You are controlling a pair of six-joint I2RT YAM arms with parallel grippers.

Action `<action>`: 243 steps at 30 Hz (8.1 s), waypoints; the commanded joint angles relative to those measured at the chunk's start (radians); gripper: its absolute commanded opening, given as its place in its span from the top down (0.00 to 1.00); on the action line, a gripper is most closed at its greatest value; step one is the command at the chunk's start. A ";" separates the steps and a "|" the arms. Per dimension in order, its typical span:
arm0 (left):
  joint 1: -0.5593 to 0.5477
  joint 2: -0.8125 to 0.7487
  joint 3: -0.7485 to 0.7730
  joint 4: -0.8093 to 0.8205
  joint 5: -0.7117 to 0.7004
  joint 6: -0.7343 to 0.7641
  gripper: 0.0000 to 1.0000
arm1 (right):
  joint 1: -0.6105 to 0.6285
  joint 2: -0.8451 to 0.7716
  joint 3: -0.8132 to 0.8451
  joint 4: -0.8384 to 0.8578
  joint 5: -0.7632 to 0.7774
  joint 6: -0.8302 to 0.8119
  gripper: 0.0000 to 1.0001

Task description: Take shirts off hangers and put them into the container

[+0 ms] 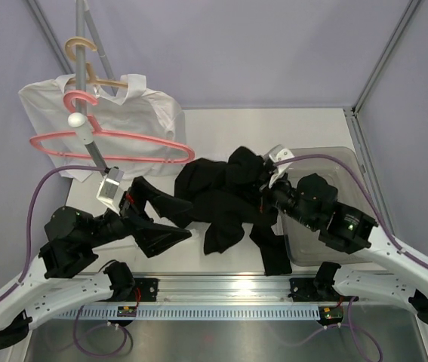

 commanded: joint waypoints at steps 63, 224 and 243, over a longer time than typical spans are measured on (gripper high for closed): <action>-0.008 -0.343 -0.377 -0.030 0.022 -0.265 0.18 | -0.563 0.132 -0.016 -0.807 1.024 1.045 0.94; -0.385 0.583 0.644 -0.557 -0.790 0.327 0.22 | -0.575 -0.115 0.156 -0.194 -0.039 0.081 1.00; -0.240 0.833 0.873 -0.498 -0.807 0.388 0.25 | -0.574 -0.430 0.204 -0.423 -0.582 0.245 1.00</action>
